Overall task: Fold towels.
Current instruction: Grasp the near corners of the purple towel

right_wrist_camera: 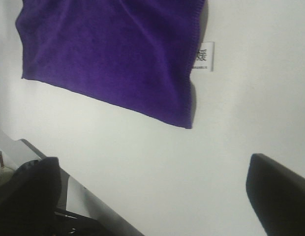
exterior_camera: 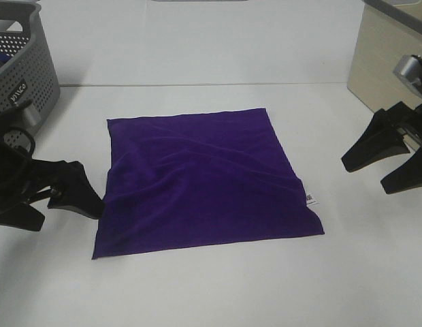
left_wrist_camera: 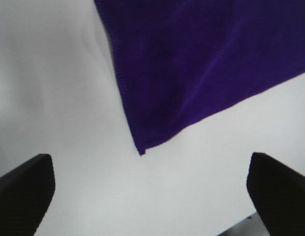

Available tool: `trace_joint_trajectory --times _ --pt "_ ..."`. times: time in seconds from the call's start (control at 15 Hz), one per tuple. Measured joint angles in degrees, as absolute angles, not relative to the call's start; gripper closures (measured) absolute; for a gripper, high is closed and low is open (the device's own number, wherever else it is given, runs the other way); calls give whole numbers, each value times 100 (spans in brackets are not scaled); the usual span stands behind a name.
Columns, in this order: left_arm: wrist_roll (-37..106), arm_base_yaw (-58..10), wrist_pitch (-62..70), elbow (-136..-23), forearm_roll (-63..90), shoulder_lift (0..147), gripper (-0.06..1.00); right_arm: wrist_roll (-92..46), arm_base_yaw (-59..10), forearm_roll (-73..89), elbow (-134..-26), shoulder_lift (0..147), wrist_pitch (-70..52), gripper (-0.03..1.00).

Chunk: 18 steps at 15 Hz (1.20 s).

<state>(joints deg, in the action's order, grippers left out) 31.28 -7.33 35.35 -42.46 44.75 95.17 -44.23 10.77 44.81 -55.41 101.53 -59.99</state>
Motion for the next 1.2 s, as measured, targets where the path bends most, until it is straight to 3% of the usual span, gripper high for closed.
trace_joint_trajectory --times 0.53,1.2 --pt "4045 -733 3512 -4652 5065 10858 -4 -4882 1077 4767 -6085 11900 -5953 -2" --pt "4137 -733 3541 -4664 5237 10915 -4 -5105 1077 5202 -6154 12204 -6136 -1"
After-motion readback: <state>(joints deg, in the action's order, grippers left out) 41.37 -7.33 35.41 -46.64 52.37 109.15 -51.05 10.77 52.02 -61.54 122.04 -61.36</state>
